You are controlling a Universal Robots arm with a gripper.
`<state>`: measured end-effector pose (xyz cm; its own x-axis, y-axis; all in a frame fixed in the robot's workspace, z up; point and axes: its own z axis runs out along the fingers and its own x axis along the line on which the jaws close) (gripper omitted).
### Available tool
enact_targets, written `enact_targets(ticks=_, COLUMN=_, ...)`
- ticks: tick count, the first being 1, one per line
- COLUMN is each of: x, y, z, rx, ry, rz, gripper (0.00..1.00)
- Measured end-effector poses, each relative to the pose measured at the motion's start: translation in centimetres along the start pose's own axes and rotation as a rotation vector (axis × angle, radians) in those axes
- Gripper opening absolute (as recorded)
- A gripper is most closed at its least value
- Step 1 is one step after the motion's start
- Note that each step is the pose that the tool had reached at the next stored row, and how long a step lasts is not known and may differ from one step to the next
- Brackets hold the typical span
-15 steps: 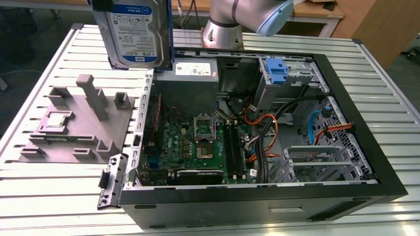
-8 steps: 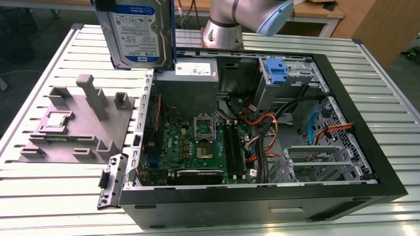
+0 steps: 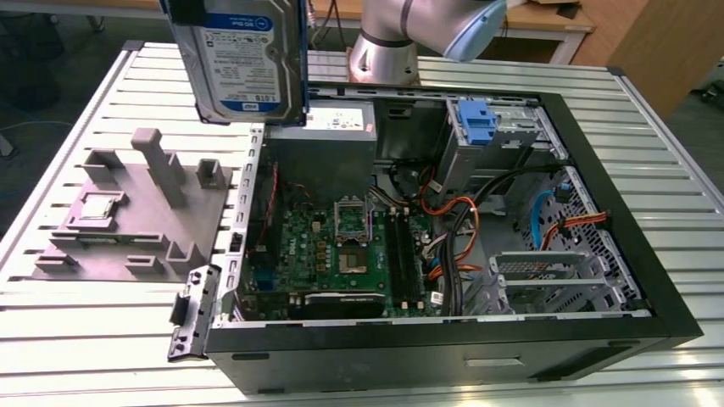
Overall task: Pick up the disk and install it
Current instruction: 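Pick up the disk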
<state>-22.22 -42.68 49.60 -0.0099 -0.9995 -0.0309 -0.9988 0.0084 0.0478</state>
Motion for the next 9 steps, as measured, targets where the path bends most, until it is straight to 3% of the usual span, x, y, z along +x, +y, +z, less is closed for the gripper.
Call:
enact_targets(ticks=4, x=0.03, y=-1.40, z=-0.03, rx=0.0001, ry=-0.0001, rz=0.000, gripper=0.37)
enact_targets(ticks=9, x=0.02, y=-2.56, z=-0.06, rx=0.0000, ry=0.0000, rz=0.000, gripper=0.37)
